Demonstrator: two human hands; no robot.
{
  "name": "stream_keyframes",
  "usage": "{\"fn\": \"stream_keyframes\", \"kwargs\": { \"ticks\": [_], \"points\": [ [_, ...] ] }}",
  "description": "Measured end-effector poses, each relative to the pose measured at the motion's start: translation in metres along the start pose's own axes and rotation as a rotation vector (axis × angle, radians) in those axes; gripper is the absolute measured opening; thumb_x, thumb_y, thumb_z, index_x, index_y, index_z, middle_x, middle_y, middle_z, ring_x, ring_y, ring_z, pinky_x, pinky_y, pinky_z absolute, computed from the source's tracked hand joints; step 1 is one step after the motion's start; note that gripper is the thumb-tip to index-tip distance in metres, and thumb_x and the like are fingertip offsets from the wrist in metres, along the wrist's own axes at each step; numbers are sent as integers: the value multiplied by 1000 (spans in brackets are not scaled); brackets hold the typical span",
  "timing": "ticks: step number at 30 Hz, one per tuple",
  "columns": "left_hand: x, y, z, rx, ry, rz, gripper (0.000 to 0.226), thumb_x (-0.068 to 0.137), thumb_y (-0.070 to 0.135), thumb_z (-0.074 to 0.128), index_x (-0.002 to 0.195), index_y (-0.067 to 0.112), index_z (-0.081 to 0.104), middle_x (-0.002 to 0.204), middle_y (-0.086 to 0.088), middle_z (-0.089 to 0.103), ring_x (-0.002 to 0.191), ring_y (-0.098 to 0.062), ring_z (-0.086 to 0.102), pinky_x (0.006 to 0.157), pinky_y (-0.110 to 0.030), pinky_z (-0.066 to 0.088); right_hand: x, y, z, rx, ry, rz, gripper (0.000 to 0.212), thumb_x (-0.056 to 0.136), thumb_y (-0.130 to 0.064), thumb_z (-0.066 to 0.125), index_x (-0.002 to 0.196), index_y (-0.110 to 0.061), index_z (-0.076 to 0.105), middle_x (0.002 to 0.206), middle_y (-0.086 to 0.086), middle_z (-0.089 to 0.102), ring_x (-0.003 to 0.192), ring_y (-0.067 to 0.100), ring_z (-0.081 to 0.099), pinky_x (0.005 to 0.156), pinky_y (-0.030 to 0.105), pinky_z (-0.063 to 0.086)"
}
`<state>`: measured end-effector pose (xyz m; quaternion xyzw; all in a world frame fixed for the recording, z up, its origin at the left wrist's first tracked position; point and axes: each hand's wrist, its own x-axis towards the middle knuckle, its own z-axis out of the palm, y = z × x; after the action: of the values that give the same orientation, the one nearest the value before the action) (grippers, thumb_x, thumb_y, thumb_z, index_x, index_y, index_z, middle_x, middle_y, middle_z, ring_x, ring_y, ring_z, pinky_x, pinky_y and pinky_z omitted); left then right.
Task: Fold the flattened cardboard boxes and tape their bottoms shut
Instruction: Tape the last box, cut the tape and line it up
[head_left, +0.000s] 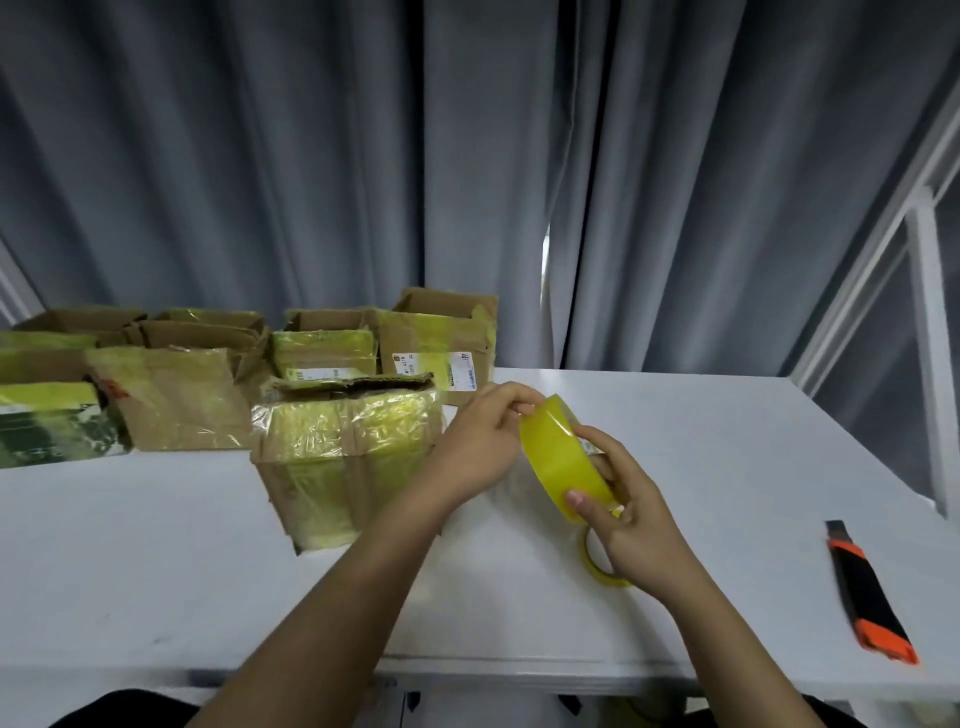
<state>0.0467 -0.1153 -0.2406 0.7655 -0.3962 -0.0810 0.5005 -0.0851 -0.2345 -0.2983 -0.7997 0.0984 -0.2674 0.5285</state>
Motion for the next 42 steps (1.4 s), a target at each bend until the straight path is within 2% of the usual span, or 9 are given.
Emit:
{"fn": "stream_keyframes", "kwargs": {
  "ticks": [5,12,15,18,23,32,35,39,42],
  "points": [
    [-4,8,-6,-20,-36,-71,43,88,-1,45,72,36,60,107,-5,58,101,-13,52,88,-24,39,-5,-4,-7,19,-57,-26,56,88,-11,67,134,-34,46,138,-11,49,119,0,51,89,13,44],
    [-15,23,-16,-106,-147,-45,8,75,25,47,72,25,55,83,5,53,85,-13,49,83,-30,37,-11,-8,-6,48,-92,-15,56,83,-27,64,132,-44,45,139,-11,49,122,7,51,90,16,45],
    [-18,27,-21,-122,-198,-29,11,73,35,50,70,25,54,79,7,52,84,-12,49,84,-32,37,-14,-7,-4,63,-108,-3,55,86,-21,66,130,-48,46,137,-8,51,122,9,51,89,16,45],
    [-24,28,-19,-78,-187,12,33,82,47,65,68,22,49,68,7,46,68,-8,43,68,-27,35,-16,-9,-3,75,-118,18,57,89,-10,65,127,-49,47,126,-4,57,109,3,56,80,11,44],
    [-24,23,-16,-27,-123,70,29,87,22,66,68,21,44,63,8,38,56,-2,33,57,-17,31,-15,-8,-1,77,-121,21,59,89,-9,66,126,-51,47,118,-1,60,102,6,58,78,15,46],
    [-30,7,-15,167,-131,54,15,99,24,45,84,28,45,74,8,44,65,1,41,64,-21,33,-11,-2,7,-28,-134,41,57,78,-42,64,129,-57,43,125,-5,58,118,10,54,97,39,49],
    [-29,6,-11,289,-24,158,10,99,23,46,92,24,52,84,6,51,82,-10,46,75,-29,39,-11,-2,8,-48,-94,47,55,77,-50,64,128,-54,45,118,-11,60,110,10,57,92,38,50],
    [-27,16,-3,662,164,402,19,94,30,46,86,18,59,82,3,53,77,-21,50,65,-32,38,-11,-3,14,21,65,69,30,85,-39,69,109,-43,53,64,-11,50,63,12,49,64,36,46],
    [-26,38,7,760,212,548,21,89,32,45,79,19,59,76,3,54,70,-20,52,62,-26,28,-9,1,22,60,218,191,14,89,-40,63,97,-34,53,78,-3,61,71,12,58,70,34,48]
  ]
}}
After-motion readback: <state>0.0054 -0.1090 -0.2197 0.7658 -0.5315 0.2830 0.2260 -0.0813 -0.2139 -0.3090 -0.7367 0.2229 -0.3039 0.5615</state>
